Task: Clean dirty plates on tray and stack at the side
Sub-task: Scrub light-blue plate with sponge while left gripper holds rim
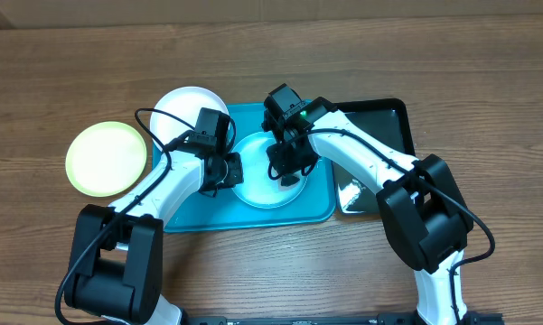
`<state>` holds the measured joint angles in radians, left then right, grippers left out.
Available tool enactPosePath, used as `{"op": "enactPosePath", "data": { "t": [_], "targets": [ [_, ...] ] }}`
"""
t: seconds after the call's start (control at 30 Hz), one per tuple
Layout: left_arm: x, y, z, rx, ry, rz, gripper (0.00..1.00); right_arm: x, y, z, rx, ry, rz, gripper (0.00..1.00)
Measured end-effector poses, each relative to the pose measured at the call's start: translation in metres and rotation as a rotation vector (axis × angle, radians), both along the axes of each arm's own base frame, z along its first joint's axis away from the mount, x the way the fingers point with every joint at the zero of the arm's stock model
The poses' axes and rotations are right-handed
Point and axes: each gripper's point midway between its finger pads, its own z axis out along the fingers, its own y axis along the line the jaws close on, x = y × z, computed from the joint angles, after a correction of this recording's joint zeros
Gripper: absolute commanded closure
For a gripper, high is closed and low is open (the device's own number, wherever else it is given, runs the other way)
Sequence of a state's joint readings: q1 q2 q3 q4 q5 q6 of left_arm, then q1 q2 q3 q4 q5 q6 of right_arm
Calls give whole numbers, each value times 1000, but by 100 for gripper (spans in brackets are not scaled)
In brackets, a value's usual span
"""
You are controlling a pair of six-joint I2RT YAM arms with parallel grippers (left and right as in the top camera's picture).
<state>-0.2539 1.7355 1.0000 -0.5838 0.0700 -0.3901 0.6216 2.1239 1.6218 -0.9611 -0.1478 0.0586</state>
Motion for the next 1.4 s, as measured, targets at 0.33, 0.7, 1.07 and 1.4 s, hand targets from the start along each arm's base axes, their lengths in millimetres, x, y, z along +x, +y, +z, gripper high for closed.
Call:
{"op": "enactPosePath", "data": {
  "t": [0.33, 0.7, 1.07, 1.4],
  "targets": [
    [0, 0, 0, 0, 0, 0, 88, 2, 0, -6, 2, -16, 4, 92],
    [0, 0, 0, 0, 0, 0, 88, 4, -9, 11, -19, 16, -22, 96],
    [0, 0, 0, 0, 0, 0, 88, 28, -15, 23, 11, -34, -62, 96],
    [0, 0, 0, 0, 0, 0, 89, 19, -15, -14, 41, -18, -96, 96]
  ]
}}
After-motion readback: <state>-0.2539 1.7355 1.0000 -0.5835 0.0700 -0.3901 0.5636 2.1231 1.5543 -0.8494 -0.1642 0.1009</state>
